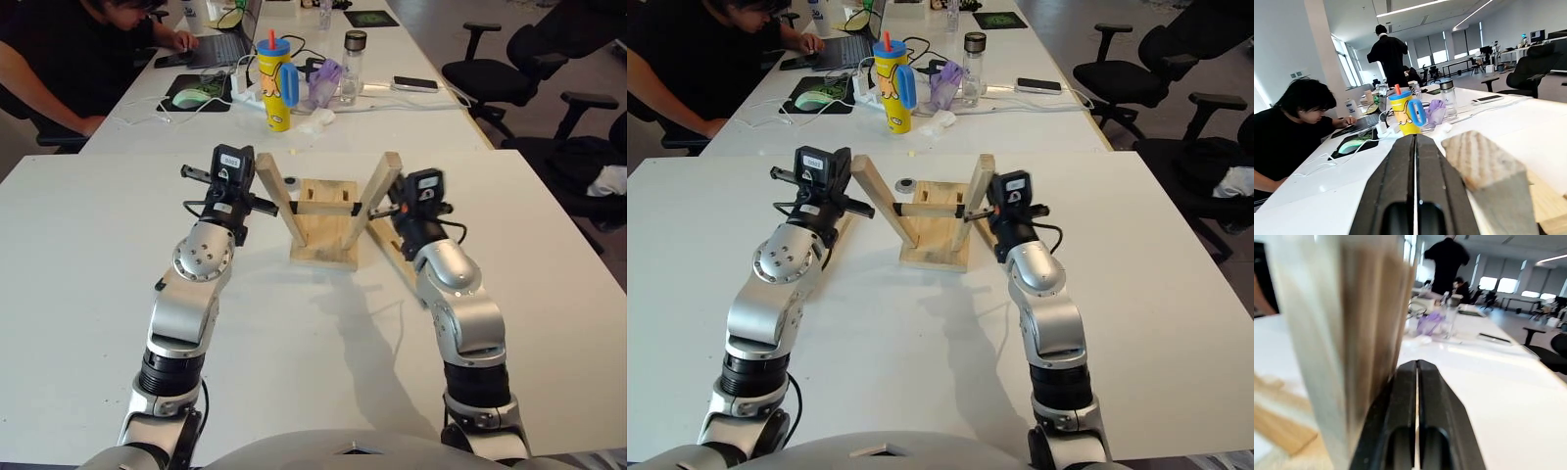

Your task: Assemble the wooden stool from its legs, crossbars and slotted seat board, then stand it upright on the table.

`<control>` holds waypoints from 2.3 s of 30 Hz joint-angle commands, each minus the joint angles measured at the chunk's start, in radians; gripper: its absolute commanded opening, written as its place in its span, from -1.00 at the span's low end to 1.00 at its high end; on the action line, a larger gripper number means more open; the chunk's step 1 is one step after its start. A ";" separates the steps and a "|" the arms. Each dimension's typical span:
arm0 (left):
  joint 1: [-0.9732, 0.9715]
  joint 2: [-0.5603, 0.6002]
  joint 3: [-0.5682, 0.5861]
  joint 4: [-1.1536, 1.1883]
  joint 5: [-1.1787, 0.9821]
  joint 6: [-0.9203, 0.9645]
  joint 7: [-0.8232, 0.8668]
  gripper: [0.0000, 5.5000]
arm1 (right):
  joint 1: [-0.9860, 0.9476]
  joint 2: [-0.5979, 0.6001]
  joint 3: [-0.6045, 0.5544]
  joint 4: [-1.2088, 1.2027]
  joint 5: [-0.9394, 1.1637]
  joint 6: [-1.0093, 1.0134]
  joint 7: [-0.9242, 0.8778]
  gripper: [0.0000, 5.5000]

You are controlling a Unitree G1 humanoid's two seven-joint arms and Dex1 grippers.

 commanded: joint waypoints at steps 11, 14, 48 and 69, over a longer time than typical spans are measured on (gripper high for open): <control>-0.096 0.317 0.217 0.391 -0.012 -0.219 -0.259 -0.99 | -0.318 -0.057 -0.077 0.591 0.078 -0.369 0.269 -1.00; -0.190 0.371 0.268 0.508 -0.023 -0.275 -0.279 -0.99 | -0.292 -0.029 0.048 0.529 0.082 -0.389 0.410 -1.00; 0.495 0.865 0.229 0.115 -0.513 -0.191 -1.545 -0.99 | -0.110 -0.255 0.353 0.527 -0.196 -0.190 0.584 -1.00; 0.183 0.328 -0.208 0.392 0.178 -0.232 -0.700 -0.99 | -0.024 -0.304 0.547 0.312 -0.184 -0.067 0.730 -1.00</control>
